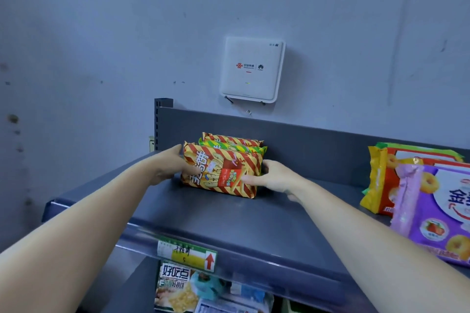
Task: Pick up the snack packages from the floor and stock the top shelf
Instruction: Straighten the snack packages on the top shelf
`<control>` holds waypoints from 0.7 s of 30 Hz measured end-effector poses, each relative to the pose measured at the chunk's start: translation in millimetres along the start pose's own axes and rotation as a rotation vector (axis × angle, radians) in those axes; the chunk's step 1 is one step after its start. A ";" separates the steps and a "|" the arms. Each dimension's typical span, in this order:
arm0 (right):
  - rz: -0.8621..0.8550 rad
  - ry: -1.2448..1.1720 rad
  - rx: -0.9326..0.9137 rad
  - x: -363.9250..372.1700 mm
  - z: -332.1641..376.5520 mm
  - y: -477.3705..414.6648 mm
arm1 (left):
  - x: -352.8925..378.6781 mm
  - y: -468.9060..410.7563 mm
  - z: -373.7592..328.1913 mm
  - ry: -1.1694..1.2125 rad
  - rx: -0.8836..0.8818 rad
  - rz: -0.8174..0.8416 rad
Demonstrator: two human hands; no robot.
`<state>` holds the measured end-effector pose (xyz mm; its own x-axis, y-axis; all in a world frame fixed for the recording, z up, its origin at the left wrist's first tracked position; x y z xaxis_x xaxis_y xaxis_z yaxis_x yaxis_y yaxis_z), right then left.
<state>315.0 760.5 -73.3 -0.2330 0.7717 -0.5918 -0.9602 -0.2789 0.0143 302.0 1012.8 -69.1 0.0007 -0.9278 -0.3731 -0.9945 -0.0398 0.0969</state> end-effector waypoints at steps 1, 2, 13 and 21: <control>-0.002 -0.007 0.002 1.5 0.8 -3.8 | -3.3 -3.7 -1.0 0.022 0.011 0.069; -0.011 -0.021 -0.001 2.8 2.6 -6.1 | -7.1 -8.2 -1.2 0.045 0.022 0.136; -0.069 -0.072 -0.002 13.6 12.9 -5.3 | -27.9 -21.4 -5.0 0.187 0.041 0.317; -0.215 -0.625 0.205 17.4 25.9 -21.6 | -15.1 -50.7 -12.9 0.445 -0.066 0.197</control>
<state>327.8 794.8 -63.1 -0.0200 0.9995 -0.0239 -0.9904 -0.0165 0.1374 353.8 1024.0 -56.5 -0.1273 -0.9880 0.0875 -0.9716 0.1420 0.1894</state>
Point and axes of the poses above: each hand's wrist, its own y-axis away from the middle knuckle, its own x-axis out of the palm, z = x × y, the point moved 1 cm from there along -y, towards the middle knuckle
